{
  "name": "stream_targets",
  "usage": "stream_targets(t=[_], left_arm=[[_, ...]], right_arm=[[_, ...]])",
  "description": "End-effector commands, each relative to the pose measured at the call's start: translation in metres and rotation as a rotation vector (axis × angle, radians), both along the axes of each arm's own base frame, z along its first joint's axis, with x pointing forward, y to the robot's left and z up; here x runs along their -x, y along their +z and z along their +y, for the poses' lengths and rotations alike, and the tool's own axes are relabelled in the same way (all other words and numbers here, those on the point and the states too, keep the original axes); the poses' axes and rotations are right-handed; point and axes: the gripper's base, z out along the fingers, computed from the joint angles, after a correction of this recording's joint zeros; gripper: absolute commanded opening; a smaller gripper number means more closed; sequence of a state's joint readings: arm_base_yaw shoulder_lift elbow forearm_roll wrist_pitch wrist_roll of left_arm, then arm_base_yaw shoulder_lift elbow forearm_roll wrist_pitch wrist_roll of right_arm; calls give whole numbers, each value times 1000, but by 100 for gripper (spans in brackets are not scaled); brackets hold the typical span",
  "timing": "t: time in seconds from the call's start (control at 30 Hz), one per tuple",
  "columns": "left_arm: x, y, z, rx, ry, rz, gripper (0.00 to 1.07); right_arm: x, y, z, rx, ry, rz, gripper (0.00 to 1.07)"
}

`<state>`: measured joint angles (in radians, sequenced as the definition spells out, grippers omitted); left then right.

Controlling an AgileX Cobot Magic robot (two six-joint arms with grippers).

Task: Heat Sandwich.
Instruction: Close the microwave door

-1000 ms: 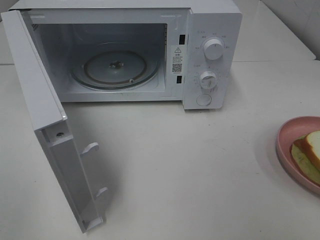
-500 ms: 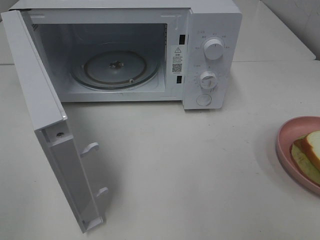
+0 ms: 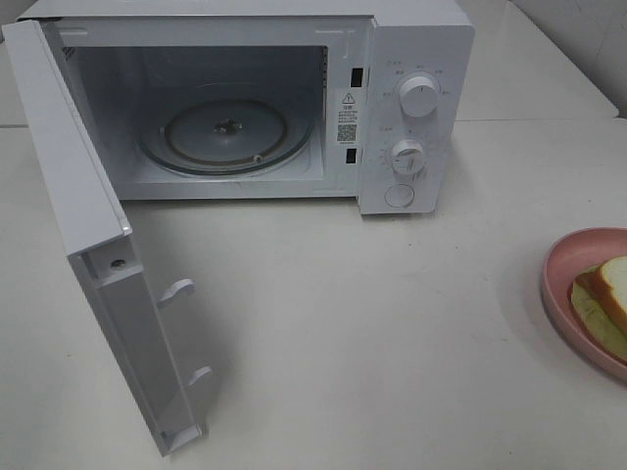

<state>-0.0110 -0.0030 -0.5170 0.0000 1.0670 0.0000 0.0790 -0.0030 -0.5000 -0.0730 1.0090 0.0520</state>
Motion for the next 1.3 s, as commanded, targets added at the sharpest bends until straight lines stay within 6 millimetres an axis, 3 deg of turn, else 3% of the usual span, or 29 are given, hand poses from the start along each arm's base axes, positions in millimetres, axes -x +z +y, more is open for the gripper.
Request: stream_targets(t=[0.03, 1.3], left_arm=[[1, 0, 0, 5, -2, -9, 98], [1, 0, -1, 7, -4, -9, 98]], right_arm=[[3, 0, 0, 8, 1, -35, 76], [3, 0, 0, 6, 0, -35, 76]])
